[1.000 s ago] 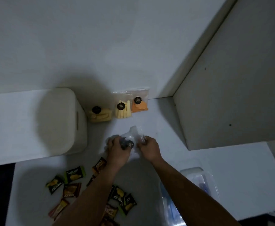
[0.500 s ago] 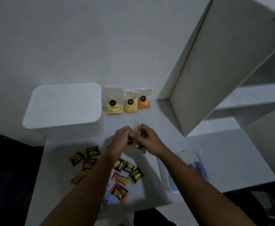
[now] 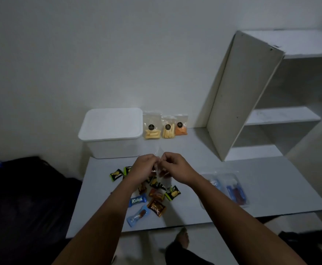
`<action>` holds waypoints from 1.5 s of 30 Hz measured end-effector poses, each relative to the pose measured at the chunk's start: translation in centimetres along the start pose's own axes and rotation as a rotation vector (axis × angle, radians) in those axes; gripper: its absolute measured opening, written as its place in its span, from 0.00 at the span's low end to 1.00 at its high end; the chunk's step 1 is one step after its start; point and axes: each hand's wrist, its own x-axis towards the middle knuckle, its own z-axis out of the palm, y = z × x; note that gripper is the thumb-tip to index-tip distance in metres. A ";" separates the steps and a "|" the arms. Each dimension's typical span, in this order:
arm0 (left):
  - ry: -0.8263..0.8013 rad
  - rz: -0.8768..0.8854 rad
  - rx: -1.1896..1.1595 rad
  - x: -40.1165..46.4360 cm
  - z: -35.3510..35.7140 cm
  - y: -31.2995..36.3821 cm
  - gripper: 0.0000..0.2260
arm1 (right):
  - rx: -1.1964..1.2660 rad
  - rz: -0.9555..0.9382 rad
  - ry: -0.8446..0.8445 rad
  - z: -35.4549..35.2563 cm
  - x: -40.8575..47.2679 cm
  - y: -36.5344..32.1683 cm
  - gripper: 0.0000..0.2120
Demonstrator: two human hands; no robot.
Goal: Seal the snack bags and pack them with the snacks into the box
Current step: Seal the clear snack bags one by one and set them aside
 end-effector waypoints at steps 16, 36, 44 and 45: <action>0.322 0.306 0.176 -3.8 -2.0 0.2 0.07 | -0.024 -0.014 -0.085 -2.8 -1.3 -2.4 0.06; 0.167 0.290 0.080 -3.7 -0.2 1.3 0.07 | -0.095 0.008 -0.146 -6.3 -3.3 -4.6 0.09; 0.083 0.318 -0.068 -4.2 -0.4 2.3 0.08 | -0.095 -0.077 -0.104 -6.1 -3.0 -5.5 0.07; 0.067 0.323 -0.072 -4.2 -0.4 2.4 0.08 | -0.088 -0.079 -0.104 -6.1 -3.0 -5.7 0.07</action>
